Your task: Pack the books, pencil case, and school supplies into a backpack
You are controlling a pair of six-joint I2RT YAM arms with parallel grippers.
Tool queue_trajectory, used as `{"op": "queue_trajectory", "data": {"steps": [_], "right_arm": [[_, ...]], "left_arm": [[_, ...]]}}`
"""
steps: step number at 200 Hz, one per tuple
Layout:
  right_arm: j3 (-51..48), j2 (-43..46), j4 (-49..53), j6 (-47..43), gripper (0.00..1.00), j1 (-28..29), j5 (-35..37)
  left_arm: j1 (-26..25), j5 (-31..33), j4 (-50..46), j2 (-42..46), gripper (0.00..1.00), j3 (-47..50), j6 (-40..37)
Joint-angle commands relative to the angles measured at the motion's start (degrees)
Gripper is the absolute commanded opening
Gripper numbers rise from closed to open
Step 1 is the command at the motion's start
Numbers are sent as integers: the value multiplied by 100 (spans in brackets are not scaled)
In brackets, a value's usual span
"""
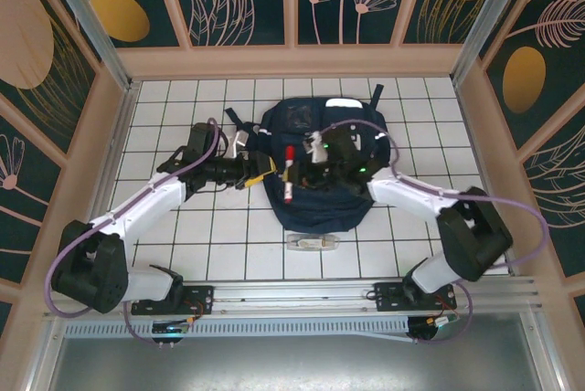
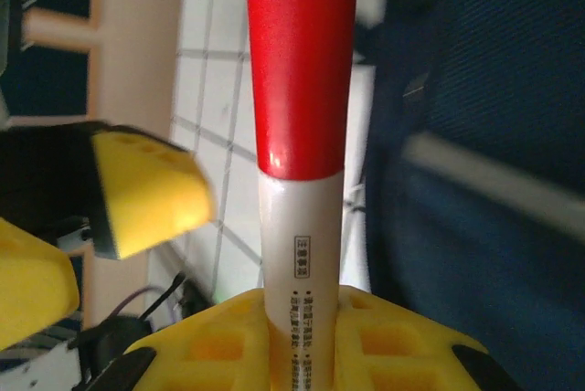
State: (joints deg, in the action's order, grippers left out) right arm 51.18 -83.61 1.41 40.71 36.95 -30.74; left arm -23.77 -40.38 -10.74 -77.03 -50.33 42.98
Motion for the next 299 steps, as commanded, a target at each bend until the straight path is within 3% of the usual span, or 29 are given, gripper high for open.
{"op": "queue_trajectory", "data": {"steps": [1,22,62,77,97,109,132,146,178,196,207,241,271,282,299], "right_arm": [[-119,822,1439,-725,15,-748,657],[-94,1441,2221,-1130,14,-1724,1048],[-15,2145,2994,-1807,11,-3016,1412],[-76,2300,3041,-1886,11,-3242,1295],[-209,2398,3046,-1887,11,-3308,1173],[-302,2437,3004,-1844,11,-3316,1075],[-508,2457,2886,-1765,10,-3304,586],[-578,2408,2935,-1803,10,-3295,294],[-632,2408,3210,-1465,10,-3251,-15],[-672,2564,3128,-194,0,-3113,-224],[-834,2743,2683,803,0,-2808,-281],[-1544,2886,887,3682,0,-1509,567],[-1490,2266,104,4973,2,-776,1778],[-1364,1917,-67,5228,13,-759,2090],[-1060,1410,39,5261,54,-837,2555]], "left_arm": [[-468,660,-182,-162,60,-502,-2007],[-1214,1610,-355,-464,60,-876,-4024],[-1864,2403,-1006,-1401,69,-1216,-7333],[-1963,3170,-1053,-1850,70,-1371,-7745],[-1964,3407,-1030,-2307,70,-1597,-7997],[-1960,3812,-785,-2438,61,-1627,-7951],[-1963,3998,-965,-2532,11,-2054,-7799],[-1960,3628,-1026,-2373,0,-2241,-7629],[-1960,2789,-1448,-2149,0,-2617,-7229],[-1955,2332,-2050,-2370,0,-3231,-6737],[-1956,2013,-2352,-2574,0,-3676,-6286],[-1946,1404,-2238,-2867,0,-4614,-4517],[-1947,996,-2509,-3192,0,-5377,-3969],[-1947,912,-2605,-3256,0,-5490,-3956],[-1947,963,-2626,-3249,0,-5451,-4033]]}}
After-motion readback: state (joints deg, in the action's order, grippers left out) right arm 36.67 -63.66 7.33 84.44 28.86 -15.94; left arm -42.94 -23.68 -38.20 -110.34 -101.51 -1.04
